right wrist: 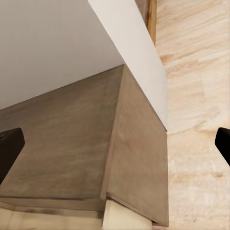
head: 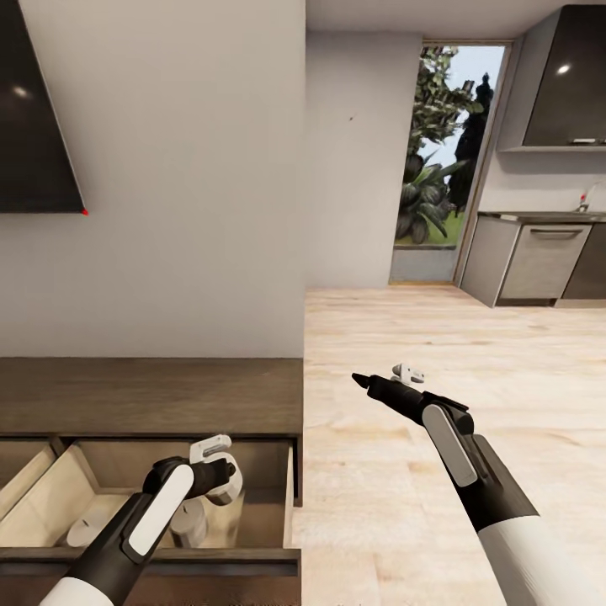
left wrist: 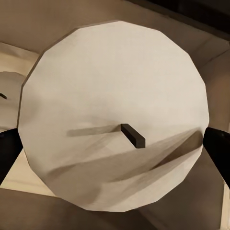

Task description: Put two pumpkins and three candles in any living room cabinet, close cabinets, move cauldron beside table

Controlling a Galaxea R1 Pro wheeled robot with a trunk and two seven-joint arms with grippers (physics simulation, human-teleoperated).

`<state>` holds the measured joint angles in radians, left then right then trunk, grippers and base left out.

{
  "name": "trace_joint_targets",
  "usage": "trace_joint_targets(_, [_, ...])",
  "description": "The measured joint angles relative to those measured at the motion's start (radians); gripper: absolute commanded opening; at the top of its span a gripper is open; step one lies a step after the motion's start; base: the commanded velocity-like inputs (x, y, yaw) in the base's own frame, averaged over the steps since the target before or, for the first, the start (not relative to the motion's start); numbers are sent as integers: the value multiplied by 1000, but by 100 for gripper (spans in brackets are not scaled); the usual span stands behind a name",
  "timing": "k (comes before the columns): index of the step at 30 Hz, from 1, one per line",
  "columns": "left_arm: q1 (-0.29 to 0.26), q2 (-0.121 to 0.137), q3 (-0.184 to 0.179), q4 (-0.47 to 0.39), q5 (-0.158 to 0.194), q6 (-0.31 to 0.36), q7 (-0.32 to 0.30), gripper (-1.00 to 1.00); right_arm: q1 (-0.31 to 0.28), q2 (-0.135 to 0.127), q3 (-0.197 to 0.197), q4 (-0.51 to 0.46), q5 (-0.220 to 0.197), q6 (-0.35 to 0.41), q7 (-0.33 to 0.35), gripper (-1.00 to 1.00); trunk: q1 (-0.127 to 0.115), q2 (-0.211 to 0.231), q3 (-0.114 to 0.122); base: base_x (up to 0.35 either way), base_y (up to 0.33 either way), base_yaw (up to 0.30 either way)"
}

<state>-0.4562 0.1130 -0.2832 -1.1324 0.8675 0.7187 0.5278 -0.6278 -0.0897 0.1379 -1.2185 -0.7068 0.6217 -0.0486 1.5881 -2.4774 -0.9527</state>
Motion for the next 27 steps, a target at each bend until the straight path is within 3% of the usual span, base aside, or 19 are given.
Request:
trace_joint_targets(9, [0, -8, -5, 9, 2, 0, -2, -100, 2, 0, 4, -10, 1, -1, 3, 100, 15, -23, -32, 0, 0, 0])
trace_joint_targets(12, [0, -29, -12, 11, 2, 0, 0, -100, 3, 0, 51, -14, 2, -5, 1, 100, 16, -24, -44, 0, 0, 0])
trace_joint_targets(15, [0, -36, -33, 11, 3, 0, 2, -100, 3, 0, 67, -15, 3, -8, 1, 100, 18, -25, -56, 0, 0, 0])
trace_joint_targets(27, [0, -38, -53, 20, -2, -1, 6, -100, 3, 0, 71, -13, 3, -10, 3, 100, 23, -28, -102, 0, 0, 0])
